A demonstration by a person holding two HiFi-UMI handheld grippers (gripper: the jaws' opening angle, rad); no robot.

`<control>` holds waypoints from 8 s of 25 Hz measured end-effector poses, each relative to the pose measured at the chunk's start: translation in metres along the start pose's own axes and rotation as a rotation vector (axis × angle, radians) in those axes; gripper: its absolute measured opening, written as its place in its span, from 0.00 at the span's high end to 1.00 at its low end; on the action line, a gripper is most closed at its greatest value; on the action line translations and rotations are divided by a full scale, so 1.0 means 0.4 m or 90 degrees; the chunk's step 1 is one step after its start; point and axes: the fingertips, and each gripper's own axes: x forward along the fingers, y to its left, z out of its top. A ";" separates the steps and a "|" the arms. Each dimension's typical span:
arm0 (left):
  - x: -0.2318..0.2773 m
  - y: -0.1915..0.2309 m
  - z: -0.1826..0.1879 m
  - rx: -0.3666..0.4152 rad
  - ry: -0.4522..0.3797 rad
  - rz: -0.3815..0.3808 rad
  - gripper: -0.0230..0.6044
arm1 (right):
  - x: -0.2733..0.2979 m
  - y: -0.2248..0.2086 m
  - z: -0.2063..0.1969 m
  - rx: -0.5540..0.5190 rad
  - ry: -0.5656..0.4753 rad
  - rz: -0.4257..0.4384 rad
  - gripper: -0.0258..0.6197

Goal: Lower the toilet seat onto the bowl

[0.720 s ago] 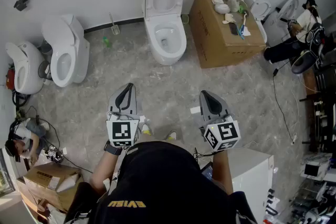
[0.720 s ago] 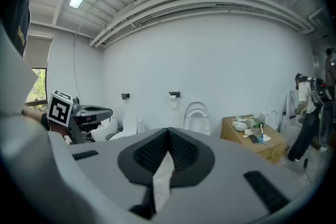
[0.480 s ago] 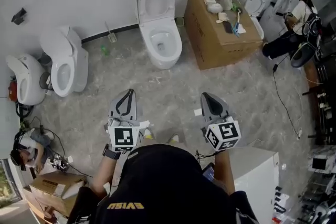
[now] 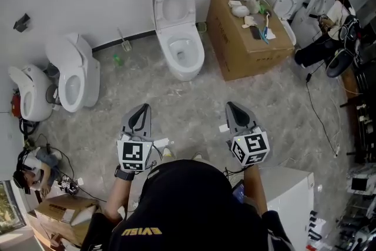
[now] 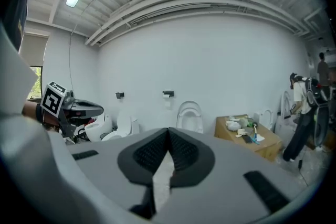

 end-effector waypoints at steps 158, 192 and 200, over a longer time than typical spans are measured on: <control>1.407 0.761 -0.041 -0.259 0.102 -0.131 0.94 | 2.120 -0.640 0.014 -0.728 0.605 0.144 0.83; 1.448 0.620 -0.076 -0.259 0.176 -0.266 0.94 | 1.868 -0.596 -0.151 -0.740 0.663 0.202 0.79; 1.457 0.609 -0.074 -0.266 0.181 -0.281 0.94 | 1.816 -0.594 -0.200 -0.705 0.655 0.217 0.76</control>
